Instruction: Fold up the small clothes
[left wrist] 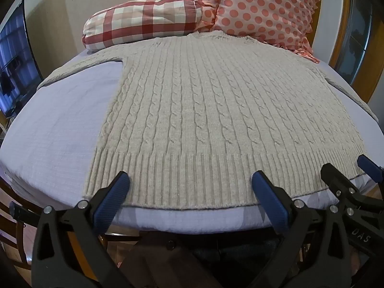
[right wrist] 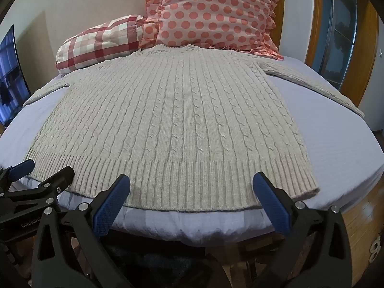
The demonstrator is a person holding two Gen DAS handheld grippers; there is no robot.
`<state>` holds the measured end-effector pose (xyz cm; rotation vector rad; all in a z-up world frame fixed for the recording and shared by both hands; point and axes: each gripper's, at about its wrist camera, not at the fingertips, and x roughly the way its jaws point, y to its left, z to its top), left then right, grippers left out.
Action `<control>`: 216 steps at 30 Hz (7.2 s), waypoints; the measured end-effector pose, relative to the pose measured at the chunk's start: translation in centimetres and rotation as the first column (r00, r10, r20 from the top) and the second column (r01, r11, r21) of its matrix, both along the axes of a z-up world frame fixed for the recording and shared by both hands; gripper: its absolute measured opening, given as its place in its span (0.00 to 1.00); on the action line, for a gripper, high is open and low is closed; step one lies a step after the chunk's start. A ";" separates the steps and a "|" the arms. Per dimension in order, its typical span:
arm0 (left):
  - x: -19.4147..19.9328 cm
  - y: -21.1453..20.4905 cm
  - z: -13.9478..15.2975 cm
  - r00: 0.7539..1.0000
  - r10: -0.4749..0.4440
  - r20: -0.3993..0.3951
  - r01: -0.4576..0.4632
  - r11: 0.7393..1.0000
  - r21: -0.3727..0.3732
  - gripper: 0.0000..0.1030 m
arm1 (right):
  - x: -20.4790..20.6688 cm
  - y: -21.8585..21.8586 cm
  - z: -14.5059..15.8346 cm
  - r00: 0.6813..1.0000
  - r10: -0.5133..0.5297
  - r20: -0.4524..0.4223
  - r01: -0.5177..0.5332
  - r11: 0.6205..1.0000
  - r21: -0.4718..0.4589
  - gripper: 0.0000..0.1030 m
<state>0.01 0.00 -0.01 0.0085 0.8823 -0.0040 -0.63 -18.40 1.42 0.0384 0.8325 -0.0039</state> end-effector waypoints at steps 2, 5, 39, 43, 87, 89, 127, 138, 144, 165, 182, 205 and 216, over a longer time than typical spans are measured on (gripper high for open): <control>0.0 0.0 0.0 1.000 0.000 0.000 0.000 1.000 0.002 0.98 | 0.0 0.0 0.0 1.000 0.000 -0.001 0.000 1.000 -0.001 0.99; 0.0 0.0 0.0 1.000 0.000 0.002 0.000 1.000 0.001 0.98 | 0.1 0.0 0.0 1.000 0.001 -0.001 -0.001 1.000 -0.001 0.99; 0.0 0.0 0.0 1.000 0.000 0.009 0.000 1.000 0.000 0.98 | 0.0 0.2 -0.1 1.000 0.001 -0.001 -0.001 1.000 -0.001 0.99; 0.0 0.0 0.0 1.000 0.000 0.010 0.000 1.000 0.001 0.98 | 0.0 0.2 0.0 1.000 0.003 -0.001 -0.003 1.000 0.000 0.99; 0.1 0.0 0.1 1.000 0.000 0.018 0.000 1.000 0.001 0.98 | 0.4 0.4 -0.4 1.000 -0.003 -0.013 0.003 1.000 0.011 0.99; 0.1 0.0 0.1 1.000 0.000 0.018 0.000 1.000 0.001 0.98 | 0.4 0.3 -0.4 1.000 -0.002 -0.015 0.002 1.000 0.010 0.99; 5.4 1.2 5.4 0.989 -0.043 0.138 0.051 0.997 -0.052 0.98 | 15.2 -38.3 0.2 0.651 -0.698 -0.298 0.715 0.431 0.551 0.63; 8.2 2.8 4.2 0.996 -0.028 0.088 0.038 0.993 -0.115 0.98 | 14.7 -43.7 -2.4 0.566 -0.770 -0.295 0.700 0.259 0.665 0.15; 8.7 5.0 5.0 0.994 0.017 0.111 -0.005 0.994 -0.107 0.98 | 15.9 -42.7 -0.3 0.612 -0.775 -0.159 0.664 0.394 0.635 0.08; 13.1 28.3 6.8 0.891 0.453 0.024 -0.440 0.875 -0.203 0.98 | 33.7 -1.4 9.9 0.989 0.137 0.050 -0.146 0.923 0.355 0.07; 16.0 35.6 6.3 0.833 0.553 -0.003 -0.547 0.823 -0.155 0.98 | 35.0 13.2 4.2 0.950 0.290 -0.118 -0.266 0.946 0.187 0.13; 25.1 47.6 2.4 0.736 0.627 -0.257 -0.663 0.591 -0.458 0.73 | 29.1 14.9 7.1 0.863 0.502 -0.058 -0.451 0.816 0.361 0.67; 26.2 48.7 1.4 0.701 0.667 -0.254 -0.693 0.551 -0.465 0.09 | 28.2 12.6 8.3 0.872 0.490 -0.020 -0.448 0.813 0.372 0.70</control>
